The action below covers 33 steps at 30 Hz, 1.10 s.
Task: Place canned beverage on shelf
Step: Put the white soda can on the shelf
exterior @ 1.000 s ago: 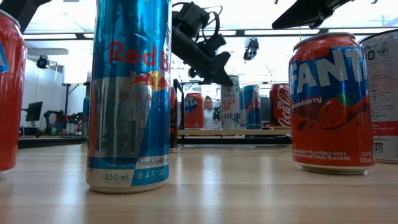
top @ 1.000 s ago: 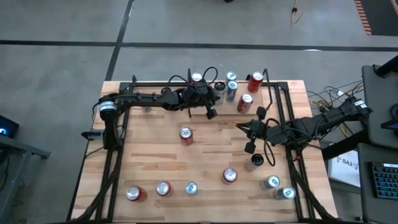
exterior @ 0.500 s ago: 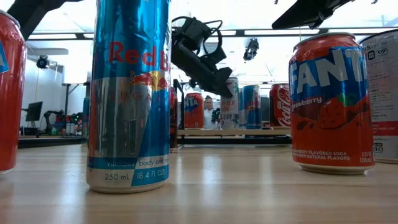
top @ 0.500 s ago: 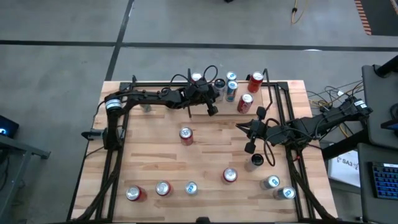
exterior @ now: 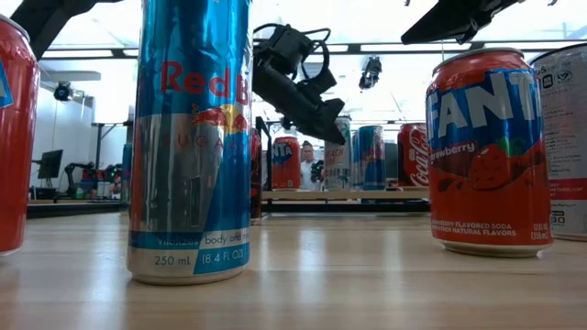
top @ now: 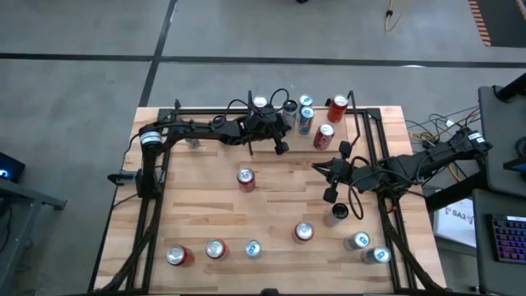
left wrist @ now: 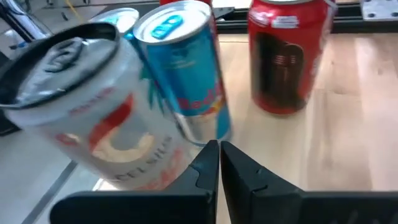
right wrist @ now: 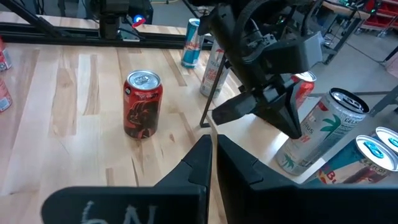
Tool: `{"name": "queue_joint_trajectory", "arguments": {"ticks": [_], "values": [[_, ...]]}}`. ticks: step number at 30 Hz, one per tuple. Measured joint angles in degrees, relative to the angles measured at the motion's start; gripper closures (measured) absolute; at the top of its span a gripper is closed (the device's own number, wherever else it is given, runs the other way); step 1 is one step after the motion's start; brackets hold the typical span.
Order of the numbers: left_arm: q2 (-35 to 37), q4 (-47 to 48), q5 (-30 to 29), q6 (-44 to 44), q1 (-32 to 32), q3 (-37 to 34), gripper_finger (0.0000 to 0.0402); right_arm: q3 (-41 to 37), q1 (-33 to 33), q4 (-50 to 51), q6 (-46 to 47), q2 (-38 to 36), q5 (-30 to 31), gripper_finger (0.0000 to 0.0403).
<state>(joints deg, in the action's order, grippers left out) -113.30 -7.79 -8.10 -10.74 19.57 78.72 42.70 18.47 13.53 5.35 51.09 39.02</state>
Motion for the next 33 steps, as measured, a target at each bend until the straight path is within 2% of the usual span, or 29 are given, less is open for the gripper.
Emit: {"name": "queue_joint_trajectory", "arguments": {"ticks": [19, 33], "values": [[0.0, -0.8, -0.5, -2.3, 2.2, 0.2, 0.0402, -0.1, 0.0, -0.1, -0.2, 0.0, 0.0, 0.039], [0.0, -5.9, -0.4, -2.9, 3.4, 0.2, 0.0402, -0.2, 0.0, -0.1, 0.2, 0.0, 0.0, 0.039]]}}
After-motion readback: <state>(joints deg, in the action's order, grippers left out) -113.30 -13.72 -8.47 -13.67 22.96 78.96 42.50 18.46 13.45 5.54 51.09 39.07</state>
